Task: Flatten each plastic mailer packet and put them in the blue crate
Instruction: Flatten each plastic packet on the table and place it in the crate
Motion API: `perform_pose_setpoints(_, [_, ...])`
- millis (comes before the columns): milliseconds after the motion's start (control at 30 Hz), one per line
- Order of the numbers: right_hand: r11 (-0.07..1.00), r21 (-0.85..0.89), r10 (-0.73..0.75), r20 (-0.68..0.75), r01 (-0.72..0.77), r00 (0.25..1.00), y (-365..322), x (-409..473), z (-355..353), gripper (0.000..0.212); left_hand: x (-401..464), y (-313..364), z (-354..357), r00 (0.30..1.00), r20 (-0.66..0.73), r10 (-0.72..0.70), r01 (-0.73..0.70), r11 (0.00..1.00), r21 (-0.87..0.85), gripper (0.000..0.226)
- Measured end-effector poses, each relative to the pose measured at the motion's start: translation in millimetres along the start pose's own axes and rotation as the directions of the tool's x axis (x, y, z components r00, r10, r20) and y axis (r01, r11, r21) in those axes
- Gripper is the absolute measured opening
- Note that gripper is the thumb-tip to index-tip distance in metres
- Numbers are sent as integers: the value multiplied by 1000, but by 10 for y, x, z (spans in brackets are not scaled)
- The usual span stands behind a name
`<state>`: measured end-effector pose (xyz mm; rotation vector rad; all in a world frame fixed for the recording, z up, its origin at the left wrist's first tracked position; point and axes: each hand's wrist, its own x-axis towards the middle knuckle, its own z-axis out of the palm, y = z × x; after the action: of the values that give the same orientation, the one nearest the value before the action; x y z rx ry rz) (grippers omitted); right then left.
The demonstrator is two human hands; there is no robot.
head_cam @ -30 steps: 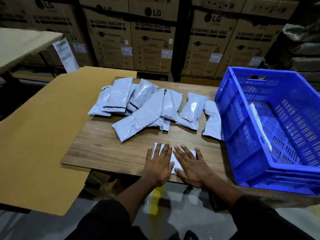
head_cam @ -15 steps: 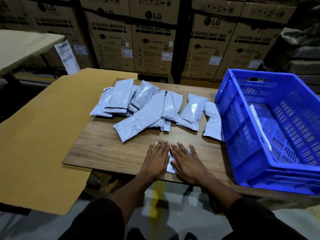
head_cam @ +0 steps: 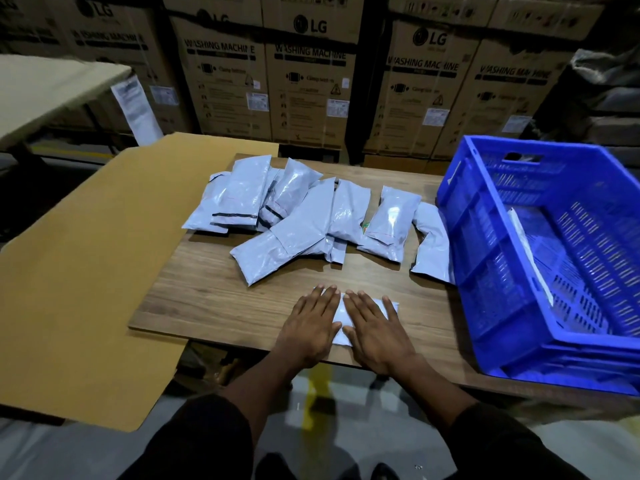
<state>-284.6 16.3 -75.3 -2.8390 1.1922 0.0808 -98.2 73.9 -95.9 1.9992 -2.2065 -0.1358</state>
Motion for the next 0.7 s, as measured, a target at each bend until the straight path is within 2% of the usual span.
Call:
perform_pose_setpoints(333, [994, 31, 100, 86, -103, 991, 132, -111, -58, 63, -6, 2, -51, 996, 90, -19, 16, 1000, 26, 73])
perform_pose_setpoints(700, [980, 62, 176, 198, -191, 964, 502, -397, -118, 66, -16, -8, -58, 996, 83, -13, 12, 1000, 11, 74])
